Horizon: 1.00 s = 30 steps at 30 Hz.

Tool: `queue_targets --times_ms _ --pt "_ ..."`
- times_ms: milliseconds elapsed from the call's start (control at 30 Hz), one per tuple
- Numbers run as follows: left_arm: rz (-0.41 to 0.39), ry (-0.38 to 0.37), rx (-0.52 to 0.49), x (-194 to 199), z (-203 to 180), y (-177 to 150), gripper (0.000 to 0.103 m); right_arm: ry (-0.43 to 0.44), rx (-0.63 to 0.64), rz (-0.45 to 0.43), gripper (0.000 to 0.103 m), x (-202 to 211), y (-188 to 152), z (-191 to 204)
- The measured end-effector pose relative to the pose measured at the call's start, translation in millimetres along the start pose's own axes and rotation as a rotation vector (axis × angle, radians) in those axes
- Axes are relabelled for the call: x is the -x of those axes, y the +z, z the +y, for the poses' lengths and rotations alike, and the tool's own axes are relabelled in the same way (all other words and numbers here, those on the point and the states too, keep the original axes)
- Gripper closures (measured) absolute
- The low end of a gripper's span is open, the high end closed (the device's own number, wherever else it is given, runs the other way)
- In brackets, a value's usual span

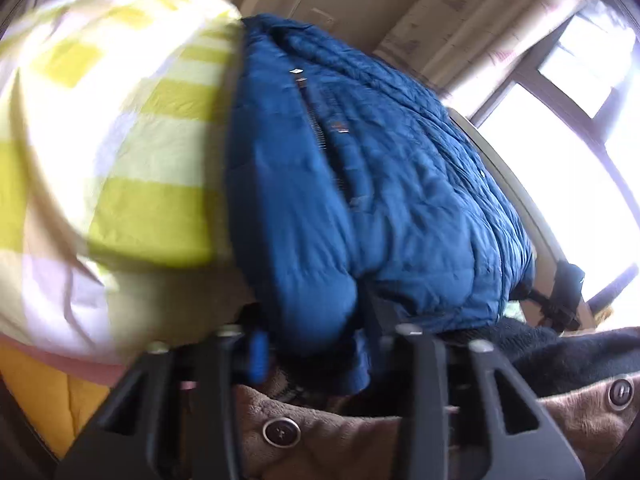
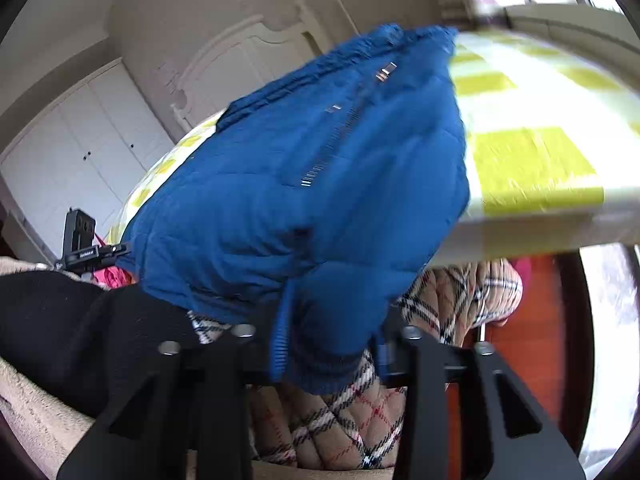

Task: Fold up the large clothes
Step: 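Lift the held hem with both grippers and fold it toward the collar, then lower the folded hem onto the jacket and open both grippers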

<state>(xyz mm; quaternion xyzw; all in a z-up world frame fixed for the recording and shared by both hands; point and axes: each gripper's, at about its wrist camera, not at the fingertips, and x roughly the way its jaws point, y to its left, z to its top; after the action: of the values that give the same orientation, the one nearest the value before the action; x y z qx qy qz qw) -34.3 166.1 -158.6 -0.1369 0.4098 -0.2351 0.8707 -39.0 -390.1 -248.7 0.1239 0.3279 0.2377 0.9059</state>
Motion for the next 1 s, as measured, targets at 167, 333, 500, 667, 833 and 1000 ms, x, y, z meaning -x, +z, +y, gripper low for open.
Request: queue_targets --times_ms 167,333,500,667,833,1000 --pt "-0.198 -0.151 0.022 51.7 -19.6 17.3 0.084 -0.006 0.088 -0.148 0.084 41.8 13.4 37.9" --pt "-0.337 -0.258 0.010 90.9 -34.5 44.5 0.085 0.046 0.132 -0.334 0.085 91.6 42.2 62.4" --pt "-0.399 -0.331 0.079 123.9 -19.4 34.2 0.085 0.101 0.187 -0.374 0.085 117.5 45.7 85.7" --pt "-0.533 -0.411 0.024 185.5 -26.7 28.7 0.085 0.165 0.306 -0.454 0.085 159.4 54.0 121.1" --pt "-0.651 -0.527 -0.022 225.1 -31.5 40.5 0.084 0.208 0.416 -0.558 0.085 192.3 81.5 153.1" --pt "-0.603 -0.504 0.003 195.6 -28.7 106.8 0.075 0.165 0.355 -0.526 0.085 163.6 145.4 139.2"
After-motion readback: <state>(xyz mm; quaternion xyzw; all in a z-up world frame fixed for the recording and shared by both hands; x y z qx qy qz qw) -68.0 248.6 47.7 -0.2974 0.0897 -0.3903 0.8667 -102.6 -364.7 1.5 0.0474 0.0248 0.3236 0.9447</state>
